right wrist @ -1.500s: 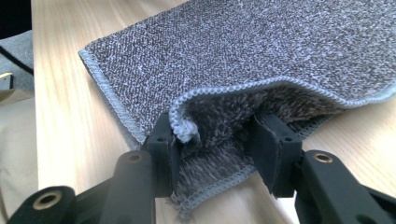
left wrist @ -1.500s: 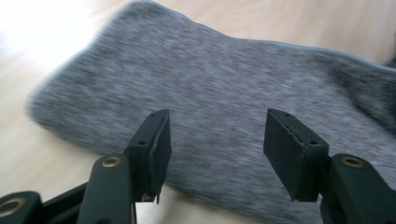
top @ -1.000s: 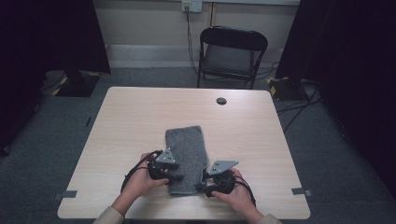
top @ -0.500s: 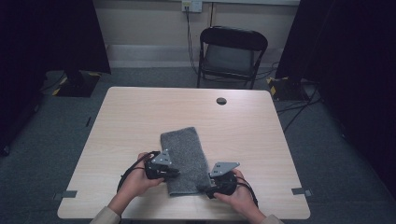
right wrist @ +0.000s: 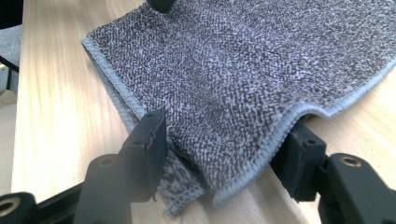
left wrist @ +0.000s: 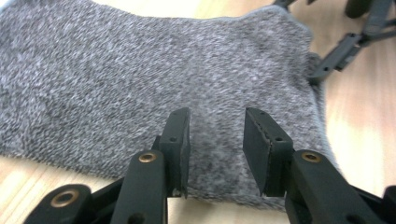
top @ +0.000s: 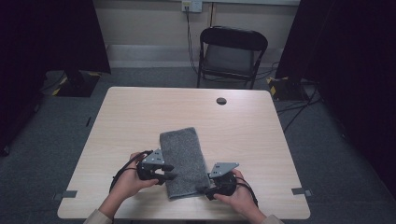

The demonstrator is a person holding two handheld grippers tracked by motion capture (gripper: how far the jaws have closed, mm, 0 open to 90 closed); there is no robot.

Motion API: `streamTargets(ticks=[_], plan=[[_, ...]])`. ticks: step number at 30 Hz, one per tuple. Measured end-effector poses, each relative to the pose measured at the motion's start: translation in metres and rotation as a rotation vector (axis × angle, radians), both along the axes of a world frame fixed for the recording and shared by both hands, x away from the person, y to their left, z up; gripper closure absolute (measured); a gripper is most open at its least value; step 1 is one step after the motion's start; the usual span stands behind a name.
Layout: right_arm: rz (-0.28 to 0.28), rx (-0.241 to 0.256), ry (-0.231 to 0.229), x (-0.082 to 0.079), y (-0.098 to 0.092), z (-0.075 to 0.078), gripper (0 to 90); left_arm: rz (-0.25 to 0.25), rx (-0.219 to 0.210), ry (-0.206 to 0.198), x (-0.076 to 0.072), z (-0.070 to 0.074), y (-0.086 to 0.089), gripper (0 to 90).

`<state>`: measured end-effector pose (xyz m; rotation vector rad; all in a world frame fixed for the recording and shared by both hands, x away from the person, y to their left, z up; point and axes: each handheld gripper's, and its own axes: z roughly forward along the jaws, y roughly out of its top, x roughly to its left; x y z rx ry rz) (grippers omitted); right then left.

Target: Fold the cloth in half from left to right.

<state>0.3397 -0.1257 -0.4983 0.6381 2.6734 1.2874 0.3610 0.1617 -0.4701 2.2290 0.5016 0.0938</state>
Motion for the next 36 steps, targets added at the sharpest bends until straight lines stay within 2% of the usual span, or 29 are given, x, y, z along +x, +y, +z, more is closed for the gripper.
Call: streamTargets(ticks=[1,4,6,8,9,10,16,18,19,20,21,22,23,26,27,29,33,36], plan=[[0.0,-0.001,-0.002,0.0,0.0,0.0,40.6,-0.004,-0.007,0.006,-0.001,-0.001,0.0,61.1],[0.0,-0.006,-0.005,-0.001,0.001,0.0,40.5,-0.031,0.01,0.024,-0.005,-0.006,-0.003,64.2],[-0.001,-0.006,-0.007,-0.001,0.001,0.0,40.5,-0.053,0.047,0.032,-0.006,-0.009,-0.004,75.7],[0.004,-0.009,-0.011,-0.001,0.0,0.0,40.2,-0.056,0.055,0.053,-0.005,-0.011,-0.003,84.7],[0.004,-0.009,-0.011,-0.001,0.0,0.0,40.2,-0.057,0.06,0.059,-0.005,-0.011,-0.002,84.7],[0.001,-0.006,-0.006,-0.001,-0.001,0.0,40.2,-0.049,0.049,0.069,-0.005,-0.011,0.001,88.6],[0.004,-0.002,-0.003,-0.001,-0.002,0.0,38.9,-0.031,0.022,0.086,-0.003,-0.008,0.01,89.4],[0.005,-0.004,-0.003,-0.002,-0.001,0.0,36.5,-0.027,0.027,0.083,-0.003,-0.008,0.012,89.4],[0.005,-0.001,0.002,-0.002,-0.002,0.0,36.6,-0.039,0.024,0.081,-0.004,-0.008,0.013,89.1],[0.011,0.001,0.005,-0.003,-0.002,0.0,35.4,-0.041,0.019,0.084,-0.005,-0.008,0.012,78.5],[0.011,0.001,0.005,-0.003,-0.002,0.0,35.4,-0.049,0.016,0.071,-0.005,-0.008,0.01,78.5],[0.014,0.0,0.006,-0.004,-0.002,0.001,34.9,-0.055,0.027,0.049,-0.005,-0.008,0.009,71.1],[0.017,-0.001,0.006,-0.004,-0.002,0.001,33.8,-0.052,0.034,0.034,-0.004,-0.008,0.009,68.5],[0.026,-0.007,0.008,-0.006,-0.004,0.006,31.2,-0.017,0.002,0.027,-0.003,-0.006,0.007,49.9],[0.023,-0.009,0.007,-0.007,-0.005,0.008,31.0,-0.009,-0.002,0.017,-0.002,-0.005,0.007,46.1],[0.027,-0.012,0.002,-0.009,-0.008,0.012,29.9,0.019,0.001,0.016,0.001,-0.004,0.006,40.6],[0.005,-0.009,-0.008,-0.007,-0.017,0.019,30.1,0.08,-0.019,0.001,0.011,-0.005,0.008,32.3],[-0.023,0.0,-0.013,-0.001,-0.025,0.023,30.4,0.118,-0.018,-0.031,0.019,-0.003,0.009,32.2]])
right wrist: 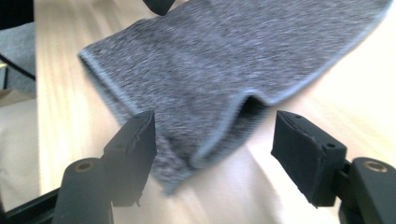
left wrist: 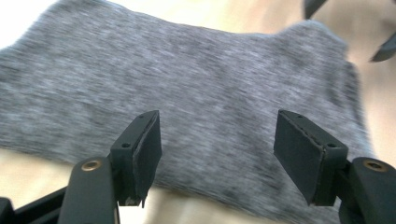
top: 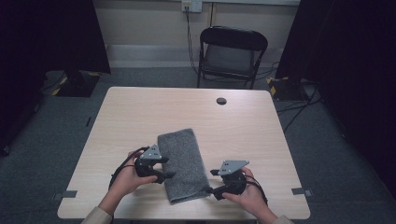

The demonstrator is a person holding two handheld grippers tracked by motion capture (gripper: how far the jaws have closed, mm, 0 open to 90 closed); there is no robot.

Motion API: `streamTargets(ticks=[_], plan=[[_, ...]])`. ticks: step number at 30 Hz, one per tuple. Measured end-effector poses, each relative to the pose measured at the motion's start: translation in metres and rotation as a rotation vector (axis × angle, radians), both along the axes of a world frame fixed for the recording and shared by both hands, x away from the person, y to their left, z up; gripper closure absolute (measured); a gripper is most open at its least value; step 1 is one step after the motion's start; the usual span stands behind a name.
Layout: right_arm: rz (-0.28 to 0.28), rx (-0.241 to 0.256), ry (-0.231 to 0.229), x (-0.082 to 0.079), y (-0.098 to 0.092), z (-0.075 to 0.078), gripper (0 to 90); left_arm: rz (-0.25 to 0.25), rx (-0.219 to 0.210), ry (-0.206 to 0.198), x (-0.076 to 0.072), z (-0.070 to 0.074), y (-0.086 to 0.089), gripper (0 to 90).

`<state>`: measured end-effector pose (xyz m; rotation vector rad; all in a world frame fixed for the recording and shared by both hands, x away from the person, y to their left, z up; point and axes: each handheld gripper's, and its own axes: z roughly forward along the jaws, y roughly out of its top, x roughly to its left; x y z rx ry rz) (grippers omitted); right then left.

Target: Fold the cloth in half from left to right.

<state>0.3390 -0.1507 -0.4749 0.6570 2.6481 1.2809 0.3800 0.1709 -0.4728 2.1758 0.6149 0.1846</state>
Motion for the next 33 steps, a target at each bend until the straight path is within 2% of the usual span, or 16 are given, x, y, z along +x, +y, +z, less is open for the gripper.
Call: streamTargets(ticks=[2,4,9,11,14,18,20,21,23,26,27,28,29,31,32,33], plan=[[-0.018,-0.001,-0.011,0.005,-0.004,0.002,30.9,0.032,0.023,-0.03,0.009,0.0,0.002,33.3],[-0.043,0.013,-0.006,0.012,-0.009,0.005,31.0,0.038,0.03,-0.038,0.015,-0.003,0.001,36.9],[-0.076,0.008,-0.021,0.03,0.0,0.002,32.0,-0.016,0.087,-0.006,0.016,-0.012,-0.006,35.8],[-0.074,0.011,-0.014,0.031,0.004,-0.001,32.5,-0.033,0.112,0.0,0.011,-0.017,-0.008,35.9],[-0.057,-0.003,-0.008,0.029,0.012,-0.011,33.3,-0.043,0.099,0.013,0.006,-0.018,-0.007,33.9],[-0.021,-0.037,0.009,0.014,0.013,-0.022,33.6,-0.098,0.125,0.018,-0.005,-0.011,-0.008,33.9],[-0.008,-0.037,0.002,0.006,0.012,-0.022,35.2,-0.072,0.099,-0.008,-0.004,-0.006,-0.008,34.1],[0.015,-0.043,0.002,-0.003,0.01,-0.021,35.4,-0.029,0.086,-0.026,0.0,-0.002,-0.006,33.4],[0.03,-0.044,0.008,-0.008,0.009,-0.021,35.8,0.04,0.092,-0.069,0.013,0.001,-0.006,34.1],[0.042,-0.038,0.018,-0.01,0.009,-0.02,35.8,0.085,0.096,-0.085,0.033,0.002,-0.013,36.4],[0.052,-0.034,0.019,-0.011,0.009,-0.02,35.6,0.099,0.09,-0.072,0.038,0.001,-0.016,40.3],[0.051,-0.035,0.017,-0.011,0.009,-0.019,34.7,0.1,0.106,-0.063,0.045,-0.001,-0.02,40.3],[0.045,-0.028,0.016,-0.01,0.009,-0.019,34.4,0.09,0.133,-0.061,0.049,-0.004,-0.023,45.8],[0.037,-0.017,0.017,-0.006,0.007,-0.018,34.1,0.091,0.136,-0.033,0.055,-0.009,-0.028,50.8],[0.023,-0.01,0.015,-0.003,0.005,-0.017,34.1,0.085,0.138,-0.021,0.056,-0.01,-0.029,63.5],[0.016,-0.004,0.012,0.001,0.003,-0.017,34.0,0.078,0.148,-0.03,0.056,-0.012,-0.03,67.1]])
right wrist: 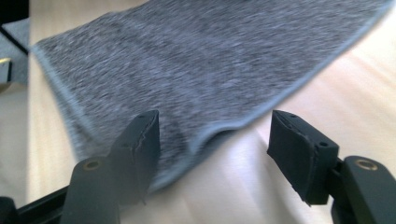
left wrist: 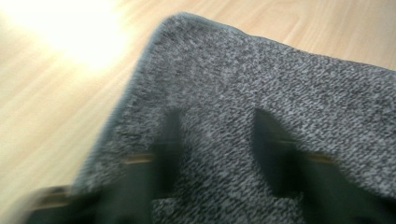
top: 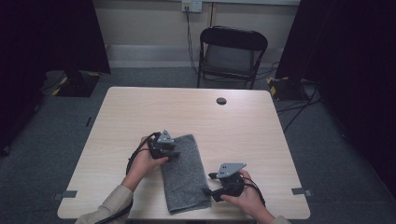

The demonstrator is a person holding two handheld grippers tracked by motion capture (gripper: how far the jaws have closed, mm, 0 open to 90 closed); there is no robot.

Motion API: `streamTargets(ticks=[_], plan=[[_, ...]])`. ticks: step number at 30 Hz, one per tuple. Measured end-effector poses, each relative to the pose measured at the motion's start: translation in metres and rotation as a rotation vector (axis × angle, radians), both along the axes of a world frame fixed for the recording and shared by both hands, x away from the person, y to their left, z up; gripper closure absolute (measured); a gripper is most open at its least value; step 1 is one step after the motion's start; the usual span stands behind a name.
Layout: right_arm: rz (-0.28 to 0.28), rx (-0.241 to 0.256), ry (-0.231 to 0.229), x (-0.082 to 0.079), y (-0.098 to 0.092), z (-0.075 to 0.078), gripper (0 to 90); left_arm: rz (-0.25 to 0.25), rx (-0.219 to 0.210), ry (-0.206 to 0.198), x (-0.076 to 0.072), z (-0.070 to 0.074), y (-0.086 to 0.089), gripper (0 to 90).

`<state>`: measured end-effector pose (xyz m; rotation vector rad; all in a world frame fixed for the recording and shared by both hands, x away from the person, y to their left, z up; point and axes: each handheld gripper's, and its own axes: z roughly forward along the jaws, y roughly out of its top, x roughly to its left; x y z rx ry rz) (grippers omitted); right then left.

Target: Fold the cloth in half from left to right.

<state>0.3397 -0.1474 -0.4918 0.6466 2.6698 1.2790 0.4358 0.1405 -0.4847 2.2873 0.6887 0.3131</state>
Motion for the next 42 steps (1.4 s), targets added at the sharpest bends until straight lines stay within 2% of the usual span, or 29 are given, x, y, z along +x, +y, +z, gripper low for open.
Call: streamTargets(ticks=[1,3,4,7,8,12,15,17,18,20,21,22,23,24,25,26,29,31,32,34,36,38,39,42], plan=[[-0.013,0.0,-0.002,0.003,-0.002,0.0,34.0,-0.017,0.013,-0.001,-0.001,-0.002,-0.001,69.6],[-0.03,0.0,0.002,0.01,-0.005,-0.001,33.9,-0.033,-0.001,-0.001,-0.002,-0.002,-0.001,77.5],[-0.042,0.002,0.001,0.015,-0.006,-0.001,34.0,-0.039,0.006,0.002,-0.002,-0.002,-0.001,82.7],[-0.061,0.004,-0.001,0.022,-0.005,0.001,34.0,-0.044,0.018,0.01,-0.002,0.001,0.0,87.0],[-0.066,0.006,-0.004,0.024,-0.005,0.002,34.0,-0.042,0.006,0.018,-0.003,0.003,0.001,87.4],[-0.064,0.02,-0.012,0.025,-0.003,0.008,34.0,-0.046,-0.044,0.021,-0.006,0.016,0.009,87.6],[-0.046,0.021,-0.017,0.02,-0.002,0.011,33.9,-0.057,-0.052,0.018,-0.011,0.027,0.018,87.2],[-0.033,0.021,-0.01,0.017,0.0,0.011,33.8,-0.055,-0.041,0.026,-0.014,0.029,0.023,86.3],[-0.027,0.013,-0.011,0.015,0.002,0.01,33.8,-0.058,-0.021,0.034,-0.015,0.029,0.025,85.3],[-0.013,0.005,-0.004,0.012,0.005,0.008,33.9,-0.051,0.016,0.06,-0.019,0.024,0.029,79.0],[-0.006,0.003,-0.002,0.01,0.007,0.006,33.9,-0.054,0.041,0.063,-0.02,0.022,0.03,75.7],[0.0,0.0,-0.002,0.009,0.008,0.005,33.9,-0.05,0.047,0.058,-0.021,0.018,0.033,74.2],[0.009,-0.005,0.002,0.007,0.01,0.003,34.2,-0.04,0.034,0.06,-0.022,0.016,0.036,73.1],[0.018,-0.013,0.006,0.005,0.011,0.001,34.8,-0.022,0.013,0.064,-0.022,0.015,0.037,61.3],[0.021,-0.016,0.011,0.004,0.012,0.0,35.0,-0.001,-0.007,0.058,-0.022,0.014,0.04,57.2],[0.021,-0.016,0.011,0.004,0.012,0.0,35.0,0.02,-0.009,0.033,-0.023,0.015,0.046,57.2],[0.032,-0.013,0.011,0.001,0.011,-0.003,38.9,0.076,-0.034,0.009,-0.022,0.016,0.056,53.7],[0.029,-0.006,0.012,0.0,0.01,-0.003,39.1,0.147,-0.03,-0.006,-0.023,0.014,0.068,51.6],[0.028,-0.006,0.013,0.0,0.009,-0.004,38.9,0.187,-0.042,0.005,-0.024,0.014,0.072,49.7],[0.025,-0.003,0.017,-0.001,0.008,-0.005,38.9,0.233,-0.042,-0.01,-0.027,0.013,0.082,48.3],[0.023,0.001,0.014,-0.002,0.007,-0.006,38.9,0.246,-0.015,0.01,-0.031,0.01,0.086,50.9],[0.026,-0.001,0.013,-0.003,0.006,-0.006,39.0,0.228,-0.012,0.021,-0.034,0.005,0.087,54.6],[0.023,-0.002,0.012,-0.003,0.006,-0.006,39.1,0.214,0.002,0.018,-0.034,0.004,0.086,58.1],[0.024,-0.001,0.011,-0.004,0.005,-0.006,39.2,0.186,0.0,0.034,-0.033,0.001,0.084,77.7]])
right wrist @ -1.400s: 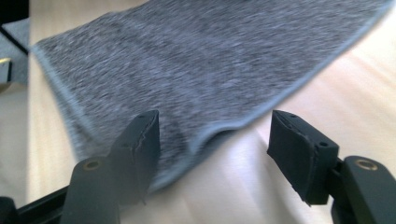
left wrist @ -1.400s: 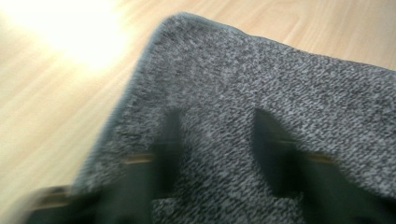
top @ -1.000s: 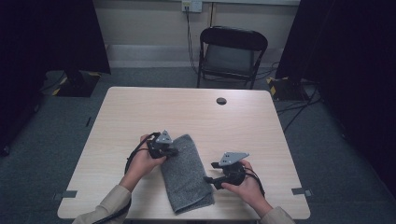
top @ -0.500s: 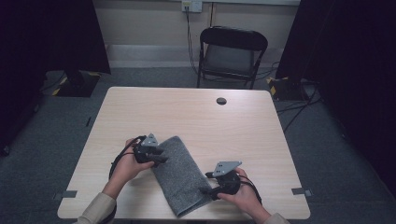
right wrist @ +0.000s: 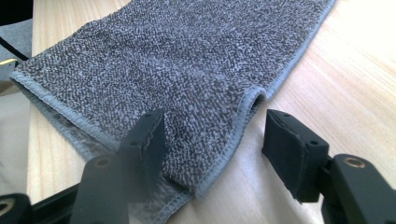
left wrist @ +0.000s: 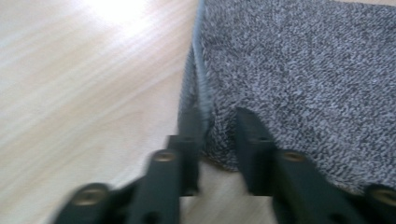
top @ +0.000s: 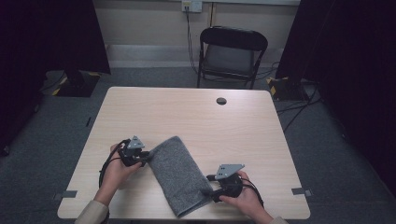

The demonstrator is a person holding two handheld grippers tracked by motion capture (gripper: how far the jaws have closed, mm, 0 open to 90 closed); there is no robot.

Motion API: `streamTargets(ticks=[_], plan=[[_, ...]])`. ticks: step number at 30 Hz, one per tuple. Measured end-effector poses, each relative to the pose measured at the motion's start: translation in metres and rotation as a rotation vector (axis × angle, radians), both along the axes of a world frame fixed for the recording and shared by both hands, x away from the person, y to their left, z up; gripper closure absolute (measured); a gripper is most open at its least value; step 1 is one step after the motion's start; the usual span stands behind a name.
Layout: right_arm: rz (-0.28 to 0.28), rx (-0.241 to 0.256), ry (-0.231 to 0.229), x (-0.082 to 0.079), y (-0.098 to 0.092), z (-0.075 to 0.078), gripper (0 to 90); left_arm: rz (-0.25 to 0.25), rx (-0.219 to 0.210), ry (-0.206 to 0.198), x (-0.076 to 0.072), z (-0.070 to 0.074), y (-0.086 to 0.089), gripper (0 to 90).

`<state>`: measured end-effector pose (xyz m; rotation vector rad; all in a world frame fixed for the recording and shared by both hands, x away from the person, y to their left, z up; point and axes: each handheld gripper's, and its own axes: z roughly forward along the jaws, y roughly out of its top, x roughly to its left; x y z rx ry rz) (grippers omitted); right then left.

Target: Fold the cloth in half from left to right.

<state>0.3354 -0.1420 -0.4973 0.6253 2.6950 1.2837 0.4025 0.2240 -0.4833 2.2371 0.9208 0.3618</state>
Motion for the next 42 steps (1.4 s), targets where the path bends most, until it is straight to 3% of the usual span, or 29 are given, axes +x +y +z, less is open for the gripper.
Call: streamTargets(ticks=[2,6,14,16,18,19,21,24,26,30,37,40,41,42], plan=[[0.004,0.0,-0.001,-0.001,-0.002,0.001,38.8,-0.055,-0.003,-0.009,0.002,-0.001,-0.005,82.1],[-0.015,0.013,-0.012,0.0,-0.011,0.009,38.4,-0.108,-0.01,-0.008,0.01,-0.003,-0.026,82.6],[-0.115,0.018,-0.022,0.018,-0.044,0.016,38.7,-0.305,-0.001,-0.018,0.022,-0.002,-0.093,82.7],[-0.141,0.032,0.001,0.026,-0.051,0.014,39.2,-0.305,0.012,-0.028,0.025,0.001,-0.098,80.8],[-0.148,0.028,-0.003,0.029,-0.054,0.014,39.2,-0.302,0.013,-0.029,0.027,0.002,-0.098,78.6],[-0.149,0.027,-0.003,0.029,-0.055,0.015,39.3,-0.26,0.01,-0.037,0.032,0.005,-0.095,74.2],[-0.142,0.025,-0.006,0.027,-0.055,0.014,39.4,-0.219,-0.022,-0.071,0.035,0.01,-0.092,55.4],[-0.115,0.018,0.003,0.019,-0.052,0.01,39.4,-0.244,-0.06,-0.106,0.03,0.021,-0.097,50.1],[-0.096,0.006,0.013,0.012,-0.049,0.007,39.5,-0.288,-0.077,-0.1,0.023,0.024,-0.107,48.1],[-0.077,-0.023,0.004,0.0,-0.043,0.002,39.3,-0.323,-0.078,-0.079,0.015,0.018,-0.126,46.4],[-0.085,0.006,-0.001,-0.002,-0.044,0.007,36.8,-0.363,-0.081,-0.053,0.017,0.0,-0.16,48.5],[-0.12,0.017,-0.011,0.008,-0.051,0.01,36.3,-0.379,-0.079,-0.025,0.018,-0.003,-0.166,57.1],[-0.134,0.014,-0.01,0.013,-0.054,0.011,36.2,-0.404,-0.036,-0.028,0.02,-0.005,-0.168,61.4],[-0.134,0.014,-0.01,0.013,-0.054,0.011,36.2,-0.404,-0.036,-0.028,0.02,-0.005,-0.168,66.9]])
